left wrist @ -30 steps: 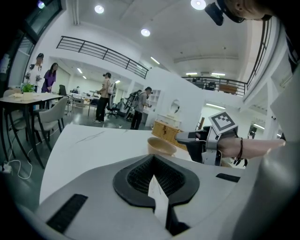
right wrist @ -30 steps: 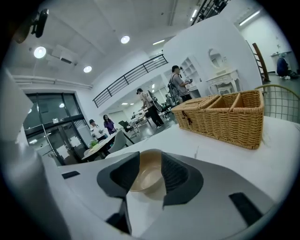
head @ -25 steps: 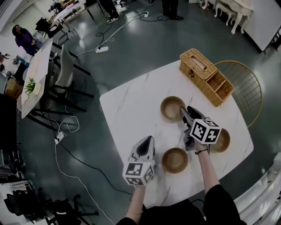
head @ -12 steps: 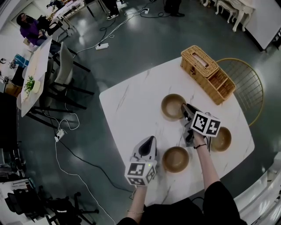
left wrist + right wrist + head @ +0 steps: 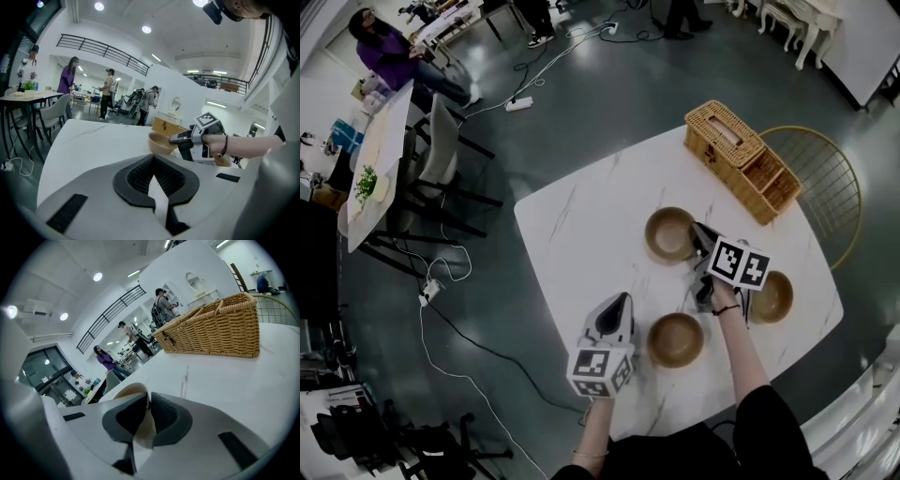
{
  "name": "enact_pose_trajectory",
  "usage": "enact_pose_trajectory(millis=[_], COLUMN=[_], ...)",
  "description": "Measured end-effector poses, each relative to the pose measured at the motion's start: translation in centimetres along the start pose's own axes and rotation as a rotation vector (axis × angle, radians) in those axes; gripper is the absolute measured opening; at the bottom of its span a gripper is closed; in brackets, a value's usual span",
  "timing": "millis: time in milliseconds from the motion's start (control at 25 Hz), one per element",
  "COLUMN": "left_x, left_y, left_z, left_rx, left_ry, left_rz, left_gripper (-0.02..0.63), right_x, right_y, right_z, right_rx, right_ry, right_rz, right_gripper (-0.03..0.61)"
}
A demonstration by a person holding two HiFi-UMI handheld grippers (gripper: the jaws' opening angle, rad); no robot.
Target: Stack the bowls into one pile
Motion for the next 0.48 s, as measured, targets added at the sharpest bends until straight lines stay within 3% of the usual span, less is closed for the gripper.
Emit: enact_pose_trajectory(millis=[480], left_x=[1.2], left_y=[-1.0], left_z=[-0.7], left_rx=[-0.026], left_ry=[-0.027], left_rz=[0.021], left_gripper=[0.014], right_x=[3.3], right_y=[1.4], right_z=[-1.4], right_rx=[-0.007], right_ry=[-0.047], right_rz=[-0.048], right_gripper=[0.028])
Point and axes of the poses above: the fingertips, and each gripper's own axes: x backward along the fingers, y to its left, z out of its underside, the point moved 3 cm from there along x, backward along the fingers, and after that the axes turned 15 degrees about x, right-handed, at the moved point
